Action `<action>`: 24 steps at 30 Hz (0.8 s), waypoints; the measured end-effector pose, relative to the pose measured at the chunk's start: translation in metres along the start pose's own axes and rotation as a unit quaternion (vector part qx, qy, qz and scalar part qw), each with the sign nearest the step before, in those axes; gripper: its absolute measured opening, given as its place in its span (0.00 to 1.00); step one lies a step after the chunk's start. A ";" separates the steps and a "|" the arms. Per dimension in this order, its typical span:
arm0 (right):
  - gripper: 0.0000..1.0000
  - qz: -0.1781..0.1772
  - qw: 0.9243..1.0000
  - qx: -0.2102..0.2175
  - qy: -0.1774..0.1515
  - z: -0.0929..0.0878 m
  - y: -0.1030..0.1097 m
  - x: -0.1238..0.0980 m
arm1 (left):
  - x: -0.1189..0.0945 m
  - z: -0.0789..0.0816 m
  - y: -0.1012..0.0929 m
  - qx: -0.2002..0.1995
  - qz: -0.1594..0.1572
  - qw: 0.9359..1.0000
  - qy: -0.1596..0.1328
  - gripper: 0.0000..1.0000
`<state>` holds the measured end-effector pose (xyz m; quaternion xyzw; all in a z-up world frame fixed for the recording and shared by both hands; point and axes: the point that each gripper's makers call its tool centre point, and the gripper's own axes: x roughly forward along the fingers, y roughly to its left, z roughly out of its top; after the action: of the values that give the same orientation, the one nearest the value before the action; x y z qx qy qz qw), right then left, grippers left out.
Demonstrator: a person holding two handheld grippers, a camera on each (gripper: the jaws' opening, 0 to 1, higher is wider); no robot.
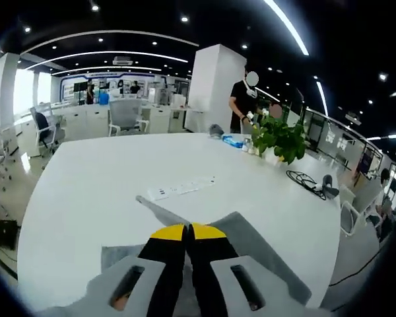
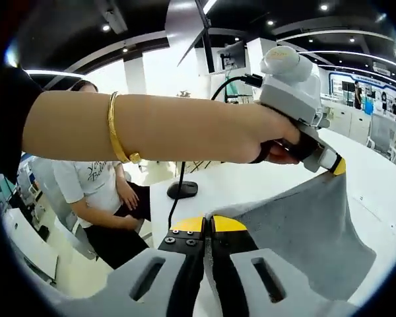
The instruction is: Fold the towel on the table until its edges align and the towel forms a compact rectangular stack.
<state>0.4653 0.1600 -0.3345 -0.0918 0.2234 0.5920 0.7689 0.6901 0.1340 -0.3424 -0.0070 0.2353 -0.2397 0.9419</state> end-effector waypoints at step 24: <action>0.00 0.028 0.994 -0.027 0.106 -0.062 0.013 0.098 | 0.003 -0.099 0.089 -0.040 0.056 0.996 0.063 0.01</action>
<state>0.4576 0.2241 -0.4320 -0.1682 0.2901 0.6064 0.7210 0.6882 0.2216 -0.4432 -0.0168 0.3034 -0.1767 0.9362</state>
